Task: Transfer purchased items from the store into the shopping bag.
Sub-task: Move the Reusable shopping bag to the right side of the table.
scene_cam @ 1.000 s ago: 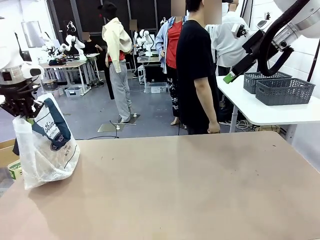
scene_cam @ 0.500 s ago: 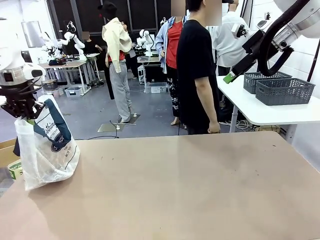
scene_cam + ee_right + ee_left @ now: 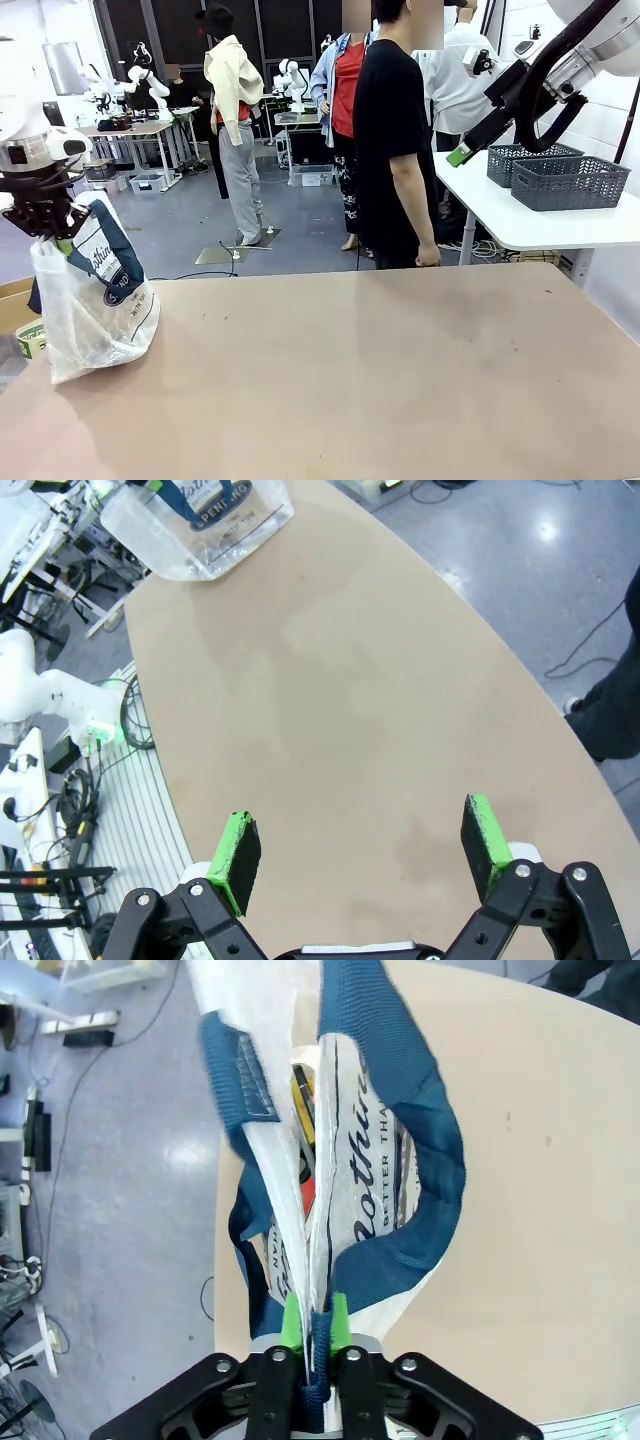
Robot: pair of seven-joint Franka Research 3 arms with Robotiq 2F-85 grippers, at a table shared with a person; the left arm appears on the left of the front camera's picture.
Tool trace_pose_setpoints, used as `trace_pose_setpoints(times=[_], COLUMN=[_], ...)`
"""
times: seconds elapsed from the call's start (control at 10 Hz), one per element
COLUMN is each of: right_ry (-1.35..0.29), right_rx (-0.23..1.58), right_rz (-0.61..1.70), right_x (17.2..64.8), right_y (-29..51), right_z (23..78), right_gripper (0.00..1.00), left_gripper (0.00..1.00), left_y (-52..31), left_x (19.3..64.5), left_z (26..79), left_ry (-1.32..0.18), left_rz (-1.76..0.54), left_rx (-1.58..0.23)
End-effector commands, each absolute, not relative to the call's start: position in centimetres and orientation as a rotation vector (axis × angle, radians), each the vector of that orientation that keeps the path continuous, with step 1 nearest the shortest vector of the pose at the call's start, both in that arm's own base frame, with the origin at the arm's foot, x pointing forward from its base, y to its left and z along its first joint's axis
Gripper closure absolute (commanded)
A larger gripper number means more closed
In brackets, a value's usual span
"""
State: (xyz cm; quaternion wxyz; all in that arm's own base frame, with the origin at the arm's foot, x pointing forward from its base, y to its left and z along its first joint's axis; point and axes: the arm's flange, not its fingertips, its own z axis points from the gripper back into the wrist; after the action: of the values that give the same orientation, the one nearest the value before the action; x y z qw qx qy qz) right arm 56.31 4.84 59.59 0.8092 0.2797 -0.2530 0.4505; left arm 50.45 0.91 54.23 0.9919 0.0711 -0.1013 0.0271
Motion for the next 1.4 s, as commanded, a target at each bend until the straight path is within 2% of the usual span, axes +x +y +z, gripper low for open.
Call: trace_pose_setpoints(times=[0.0,0.2,0.6,1.3], right_ry=[-0.552,-0.552,-0.552,-0.552], right_rx=[0.599,0.599,0.599,0.599], right_rz=[0.959,0.959,0.959,0.959], right_x=[56.5,56.5,56.5,56.5], right_y=[5.0,5.0,5.0,5.0], right_z=[59.5,59.5,59.5,59.5], right_gripper=[0.0,0.0,0.0,0.0], left_gripper=[0.4,0.0,0.0,0.0], left_y=[1.3,1.6,0.8,-1.4], left_x=[50.4,50.4,51.3,51.1], left_z=[54.8,55.2,58.1,61.7], left_ry=[-0.175,-0.163,-0.105,-0.107], left_rz=[0.045,0.048,0.074,0.05], left_rx=[0.103,0.096,0.075,0.104])
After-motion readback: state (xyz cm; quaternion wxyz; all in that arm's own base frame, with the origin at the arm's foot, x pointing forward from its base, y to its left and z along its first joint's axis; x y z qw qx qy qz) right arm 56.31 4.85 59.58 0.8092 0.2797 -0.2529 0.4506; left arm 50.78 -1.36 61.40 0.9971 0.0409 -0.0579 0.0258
